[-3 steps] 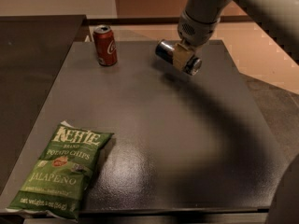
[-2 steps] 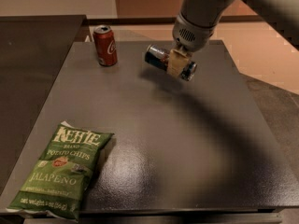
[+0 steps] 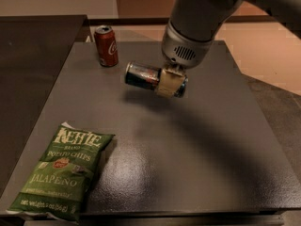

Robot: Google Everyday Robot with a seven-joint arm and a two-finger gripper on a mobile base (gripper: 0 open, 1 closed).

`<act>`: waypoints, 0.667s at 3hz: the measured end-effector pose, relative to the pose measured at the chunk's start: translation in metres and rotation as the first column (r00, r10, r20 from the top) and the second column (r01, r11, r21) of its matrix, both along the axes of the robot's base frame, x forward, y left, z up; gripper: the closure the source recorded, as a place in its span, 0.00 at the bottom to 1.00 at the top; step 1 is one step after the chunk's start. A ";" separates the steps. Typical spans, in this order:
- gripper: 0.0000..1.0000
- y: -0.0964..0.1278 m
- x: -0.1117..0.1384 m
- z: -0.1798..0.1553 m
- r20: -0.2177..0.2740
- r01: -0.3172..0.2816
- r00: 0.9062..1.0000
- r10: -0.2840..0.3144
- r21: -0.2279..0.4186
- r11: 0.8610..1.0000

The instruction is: Move redbull can near green jalapeno chip bag

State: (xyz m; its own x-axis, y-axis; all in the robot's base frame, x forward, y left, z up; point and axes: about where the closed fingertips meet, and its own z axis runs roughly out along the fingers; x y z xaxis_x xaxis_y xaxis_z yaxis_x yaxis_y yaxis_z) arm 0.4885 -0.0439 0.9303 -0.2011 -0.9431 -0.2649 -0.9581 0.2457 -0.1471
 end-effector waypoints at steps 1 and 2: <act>1.00 0.000 0.000 0.000 0.000 0.000 1.000 0.000 0.000 1.000; 1.00 0.010 -0.008 -0.012 -0.006 -0.029 1.000 0.029 -0.024 0.999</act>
Offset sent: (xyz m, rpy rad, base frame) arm -0.0177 0.0228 -0.0324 -0.0612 0.0257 0.0704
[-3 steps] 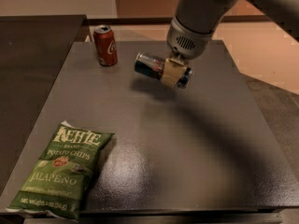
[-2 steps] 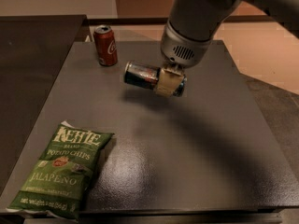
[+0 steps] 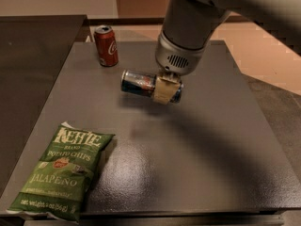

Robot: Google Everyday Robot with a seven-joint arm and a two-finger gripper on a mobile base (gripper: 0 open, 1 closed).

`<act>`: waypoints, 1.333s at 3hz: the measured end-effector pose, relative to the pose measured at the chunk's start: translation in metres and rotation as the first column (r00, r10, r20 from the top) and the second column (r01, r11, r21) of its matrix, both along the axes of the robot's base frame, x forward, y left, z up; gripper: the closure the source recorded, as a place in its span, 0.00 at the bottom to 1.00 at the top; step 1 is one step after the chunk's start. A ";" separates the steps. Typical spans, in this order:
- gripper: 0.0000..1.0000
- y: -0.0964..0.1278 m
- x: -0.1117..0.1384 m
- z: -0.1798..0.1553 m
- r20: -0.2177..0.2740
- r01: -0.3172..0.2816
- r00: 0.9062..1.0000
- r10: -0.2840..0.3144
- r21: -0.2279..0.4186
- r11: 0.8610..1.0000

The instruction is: Move redbull can near green jalapeno chip bag

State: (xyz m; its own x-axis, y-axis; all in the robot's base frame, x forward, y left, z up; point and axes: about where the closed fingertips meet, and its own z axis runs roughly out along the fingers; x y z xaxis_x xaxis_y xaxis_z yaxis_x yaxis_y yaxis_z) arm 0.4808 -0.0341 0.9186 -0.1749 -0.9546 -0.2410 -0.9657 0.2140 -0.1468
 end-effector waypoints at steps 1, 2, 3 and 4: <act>1.00 0.016 -0.009 -0.015 -0.023 -0.047 0.999 0.046 -0.026 0.999; 1.00 0.035 -0.015 -0.033 -0.056 -0.092 0.994 0.089 -0.057 0.994; 1.00 0.051 -0.015 -0.045 -0.085 -0.120 0.990 0.113 -0.081 0.989; 1.00 0.061 -0.017 -0.058 -0.116 -0.137 0.985 0.125 -0.100 0.986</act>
Offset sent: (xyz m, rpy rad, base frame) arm -0.0195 0.0575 -0.0561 -0.1008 0.1020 0.1431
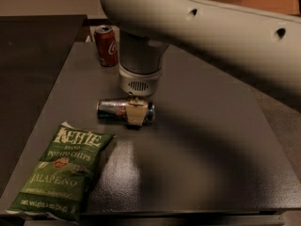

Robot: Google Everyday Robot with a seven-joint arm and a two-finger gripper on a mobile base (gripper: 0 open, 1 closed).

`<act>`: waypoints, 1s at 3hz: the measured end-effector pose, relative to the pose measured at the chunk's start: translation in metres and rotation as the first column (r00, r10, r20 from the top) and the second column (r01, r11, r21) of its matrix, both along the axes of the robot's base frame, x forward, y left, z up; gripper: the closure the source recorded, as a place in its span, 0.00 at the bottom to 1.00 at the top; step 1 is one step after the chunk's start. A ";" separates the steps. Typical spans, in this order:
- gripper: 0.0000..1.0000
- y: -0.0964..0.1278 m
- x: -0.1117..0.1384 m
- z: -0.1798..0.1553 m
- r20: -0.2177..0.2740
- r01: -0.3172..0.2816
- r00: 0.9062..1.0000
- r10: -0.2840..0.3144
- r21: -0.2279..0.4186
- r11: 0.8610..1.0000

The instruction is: Move redbull can near green jalapeno chip bag

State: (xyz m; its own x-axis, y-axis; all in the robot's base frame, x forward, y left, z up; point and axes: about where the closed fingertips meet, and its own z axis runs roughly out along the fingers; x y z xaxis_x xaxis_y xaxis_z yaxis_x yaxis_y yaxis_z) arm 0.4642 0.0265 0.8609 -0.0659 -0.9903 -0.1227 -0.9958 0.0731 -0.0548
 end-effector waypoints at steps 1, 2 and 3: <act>0.82 0.006 -0.002 -0.012 -0.025 -0.008 1.000 0.008 -0.017 1.000; 0.59 0.011 -0.005 -0.020 -0.045 -0.010 0.999 0.009 -0.018 1.000; 0.36 0.014 -0.006 -0.024 -0.062 -0.018 0.998 0.018 -0.008 1.000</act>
Offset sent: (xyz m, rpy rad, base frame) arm -0.0076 0.0153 -0.0304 -0.0234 0.0752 0.0110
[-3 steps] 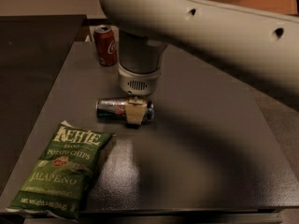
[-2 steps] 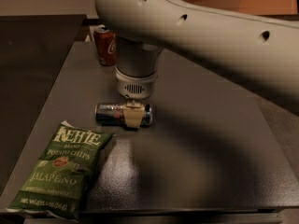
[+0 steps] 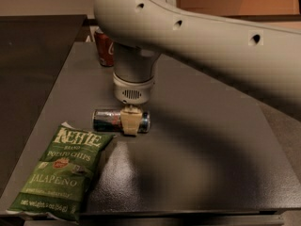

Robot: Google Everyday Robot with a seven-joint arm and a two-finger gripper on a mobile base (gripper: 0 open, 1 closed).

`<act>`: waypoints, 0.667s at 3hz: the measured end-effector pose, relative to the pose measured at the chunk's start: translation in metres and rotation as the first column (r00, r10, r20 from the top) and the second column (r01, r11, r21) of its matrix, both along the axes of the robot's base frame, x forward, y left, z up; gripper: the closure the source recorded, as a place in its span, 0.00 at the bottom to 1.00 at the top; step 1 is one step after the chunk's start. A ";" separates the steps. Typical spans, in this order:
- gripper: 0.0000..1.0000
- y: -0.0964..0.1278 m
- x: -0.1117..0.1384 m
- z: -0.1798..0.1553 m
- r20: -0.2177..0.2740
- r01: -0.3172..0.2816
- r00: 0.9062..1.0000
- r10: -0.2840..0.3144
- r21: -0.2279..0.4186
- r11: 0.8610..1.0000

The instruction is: Move redbull can near green jalapeno chip bag

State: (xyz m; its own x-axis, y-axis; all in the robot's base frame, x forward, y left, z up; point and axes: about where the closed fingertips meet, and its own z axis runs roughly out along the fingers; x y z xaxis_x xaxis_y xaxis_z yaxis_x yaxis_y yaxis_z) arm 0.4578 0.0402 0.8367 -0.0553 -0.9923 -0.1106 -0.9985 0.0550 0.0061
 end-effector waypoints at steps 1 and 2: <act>0.13 0.001 0.000 -0.001 0.001 -0.001 1.000 0.001 0.000 1.000; 0.00 0.001 0.000 -0.001 0.002 -0.002 1.000 0.002 0.001 1.000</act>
Offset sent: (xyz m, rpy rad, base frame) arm 0.0000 0.0006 -0.0004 0.0003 -0.0012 0.0008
